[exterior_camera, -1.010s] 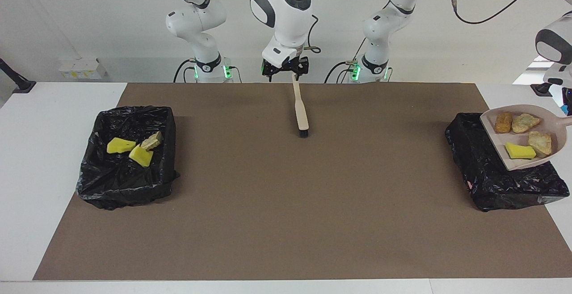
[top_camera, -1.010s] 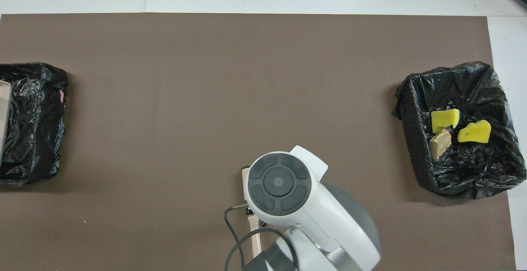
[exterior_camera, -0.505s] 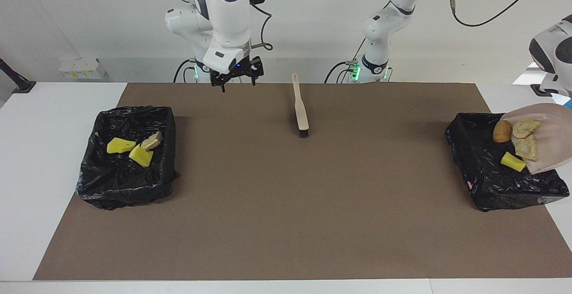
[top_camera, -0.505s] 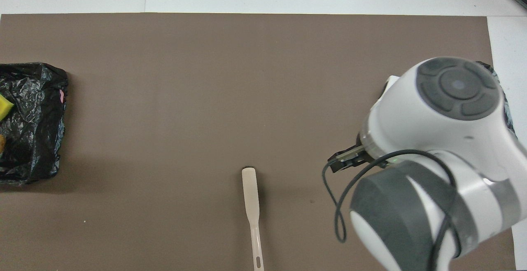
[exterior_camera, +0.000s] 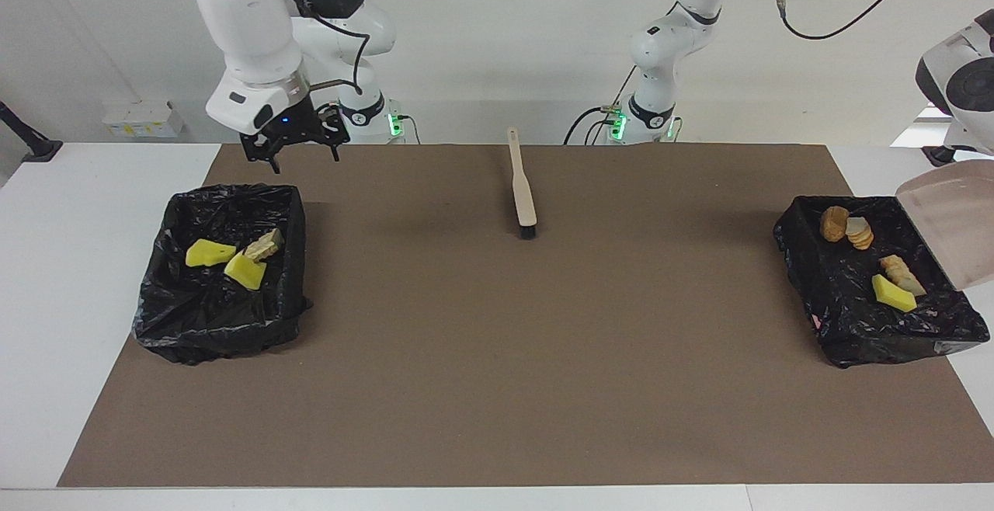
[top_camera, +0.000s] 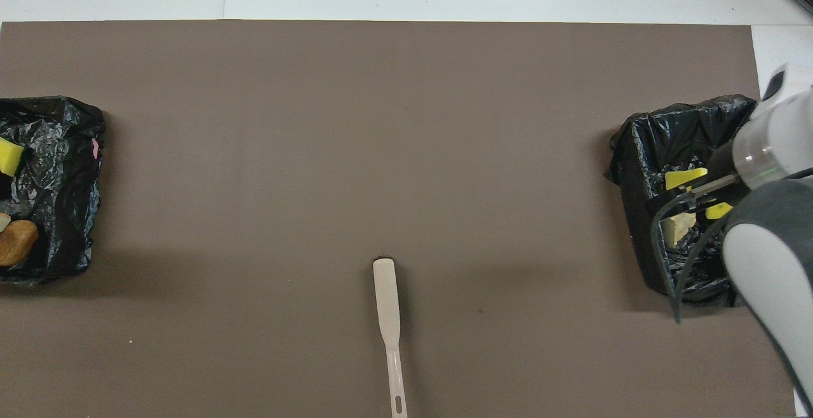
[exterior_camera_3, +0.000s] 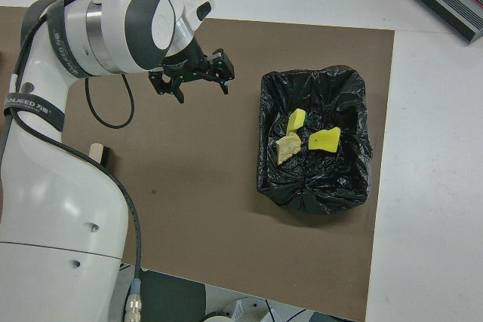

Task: Sweep and dump trash in bin

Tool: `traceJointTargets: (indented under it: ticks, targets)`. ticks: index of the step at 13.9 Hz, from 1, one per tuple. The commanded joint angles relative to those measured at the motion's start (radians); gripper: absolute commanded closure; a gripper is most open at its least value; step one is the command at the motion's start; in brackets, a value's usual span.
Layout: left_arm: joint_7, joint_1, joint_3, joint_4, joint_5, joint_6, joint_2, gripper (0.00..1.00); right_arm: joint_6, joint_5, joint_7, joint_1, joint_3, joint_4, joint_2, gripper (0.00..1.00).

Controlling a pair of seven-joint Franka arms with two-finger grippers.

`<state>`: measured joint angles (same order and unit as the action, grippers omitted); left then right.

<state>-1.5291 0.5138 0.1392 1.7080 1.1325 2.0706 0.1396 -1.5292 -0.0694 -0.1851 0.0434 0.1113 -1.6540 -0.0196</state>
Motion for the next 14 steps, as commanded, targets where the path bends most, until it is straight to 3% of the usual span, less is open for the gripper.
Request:
traceJointTargets:
  ticks: [1,3,7,14]
  targets:
    - [0.024,-0.078,-0.001,0.015,-0.043,-0.078,-0.034,1.00,-0.040,0.005,0.018,0.065,-0.010,0.013,0.004,0.00]
    - [0.024,-0.118,-0.003,-0.025,-0.204,-0.110,-0.014,1.00,-0.077,0.014,0.100,0.081,-0.010,0.007,-0.002,0.00]
    - [0.113,-0.205,-0.001,-0.013,-0.538,-0.136,-0.005,1.00,-0.077,0.069,0.134,0.081,-0.012,-0.003,-0.008,0.00]
    - [0.974,-0.570,-0.003,0.036,-0.821,-0.187,0.089,1.00,-0.081,0.074,0.127,0.079,-0.009,-0.001,-0.006,0.00]
